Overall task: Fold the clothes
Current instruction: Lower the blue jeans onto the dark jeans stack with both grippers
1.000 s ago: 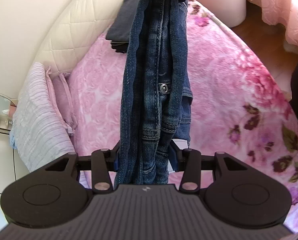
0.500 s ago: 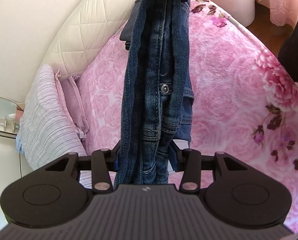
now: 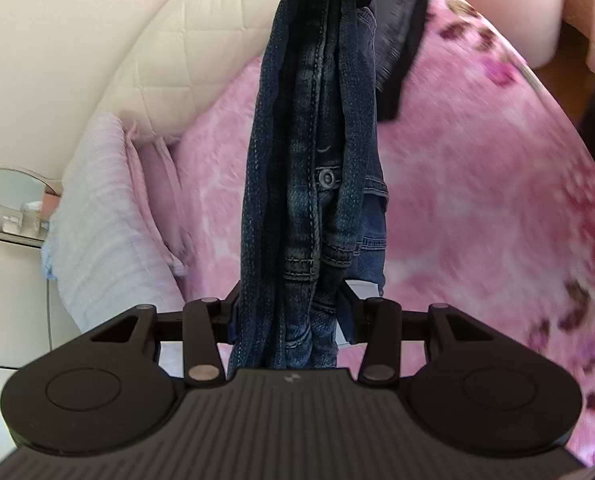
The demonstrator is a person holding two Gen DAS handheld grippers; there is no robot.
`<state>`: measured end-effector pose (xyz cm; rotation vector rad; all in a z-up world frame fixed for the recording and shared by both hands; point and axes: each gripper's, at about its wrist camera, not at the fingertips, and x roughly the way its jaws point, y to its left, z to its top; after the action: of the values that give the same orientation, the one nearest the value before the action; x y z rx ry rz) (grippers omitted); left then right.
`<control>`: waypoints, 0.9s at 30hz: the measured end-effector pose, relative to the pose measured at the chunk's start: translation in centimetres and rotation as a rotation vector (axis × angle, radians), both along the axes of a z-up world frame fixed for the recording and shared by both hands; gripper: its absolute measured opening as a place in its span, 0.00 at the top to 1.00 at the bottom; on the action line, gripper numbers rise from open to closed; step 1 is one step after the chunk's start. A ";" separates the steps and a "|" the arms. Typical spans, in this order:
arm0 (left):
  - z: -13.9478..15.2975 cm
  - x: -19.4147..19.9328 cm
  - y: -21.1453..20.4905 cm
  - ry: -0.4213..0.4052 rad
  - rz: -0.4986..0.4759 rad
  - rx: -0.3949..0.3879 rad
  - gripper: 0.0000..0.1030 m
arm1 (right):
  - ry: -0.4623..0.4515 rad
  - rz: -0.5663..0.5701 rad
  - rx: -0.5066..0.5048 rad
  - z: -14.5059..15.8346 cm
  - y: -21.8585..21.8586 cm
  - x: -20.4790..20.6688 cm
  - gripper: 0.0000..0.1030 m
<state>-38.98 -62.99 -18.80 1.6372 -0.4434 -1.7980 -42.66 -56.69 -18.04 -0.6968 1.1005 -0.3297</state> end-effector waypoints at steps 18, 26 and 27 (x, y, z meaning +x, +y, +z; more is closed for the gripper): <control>-12.9 -24.4 -13.9 0.062 -0.221 -0.205 0.60 | 0.012 -0.279 -0.288 -8.5 -17.2 -23.7 0.75; -21.6 -23.8 -10.8 0.038 -0.376 -0.156 0.58 | 0.111 -0.323 -0.127 -21.6 -14.6 -26.5 0.72; -21.4 -23.5 -11.0 0.044 -0.385 -0.149 0.58 | 0.094 -0.329 -0.129 -21.4 -14.5 -26.8 0.71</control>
<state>-62.52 -74.03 -40.24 1.4785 -0.9002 -2.0146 -69.48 -71.17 -39.43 -0.6489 1.2942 -0.6592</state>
